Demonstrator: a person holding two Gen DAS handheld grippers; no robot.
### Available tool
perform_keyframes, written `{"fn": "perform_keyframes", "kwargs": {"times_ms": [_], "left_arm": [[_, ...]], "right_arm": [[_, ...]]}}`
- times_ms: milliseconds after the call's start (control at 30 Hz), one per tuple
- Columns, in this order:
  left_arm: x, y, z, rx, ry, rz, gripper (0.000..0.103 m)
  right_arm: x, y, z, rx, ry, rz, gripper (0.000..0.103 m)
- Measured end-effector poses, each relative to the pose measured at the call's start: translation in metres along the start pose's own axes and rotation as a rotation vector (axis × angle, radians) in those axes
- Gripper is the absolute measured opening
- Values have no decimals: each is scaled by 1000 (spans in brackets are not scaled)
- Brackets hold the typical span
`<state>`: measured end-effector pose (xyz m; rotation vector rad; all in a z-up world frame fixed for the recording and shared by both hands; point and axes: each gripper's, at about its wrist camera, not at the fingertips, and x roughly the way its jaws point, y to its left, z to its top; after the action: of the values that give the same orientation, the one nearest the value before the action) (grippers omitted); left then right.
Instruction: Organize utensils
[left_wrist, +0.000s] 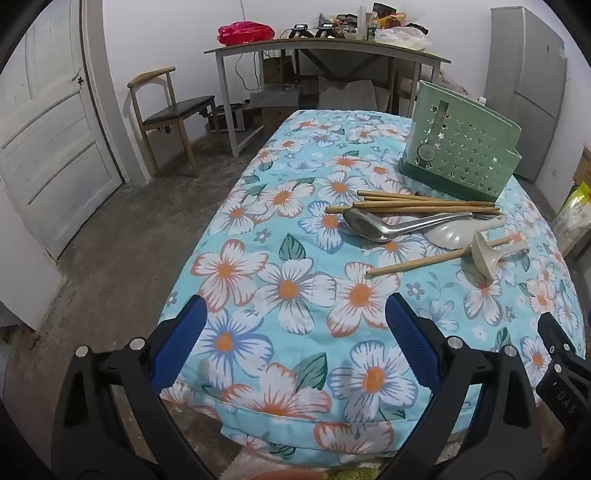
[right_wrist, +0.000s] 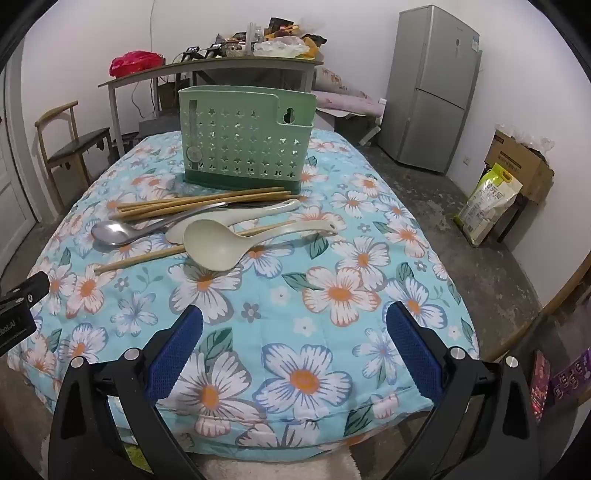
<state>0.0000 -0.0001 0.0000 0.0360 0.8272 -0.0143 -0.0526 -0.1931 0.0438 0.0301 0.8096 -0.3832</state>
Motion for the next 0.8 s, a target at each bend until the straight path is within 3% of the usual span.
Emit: {"fn": "perform_keyframes", "kwargs": {"times_ms": [800], "left_arm": [[0,-1,0,5,-8,8,93]], "right_arm": [[-3,-5,3,18,-10,-12,97]]}}
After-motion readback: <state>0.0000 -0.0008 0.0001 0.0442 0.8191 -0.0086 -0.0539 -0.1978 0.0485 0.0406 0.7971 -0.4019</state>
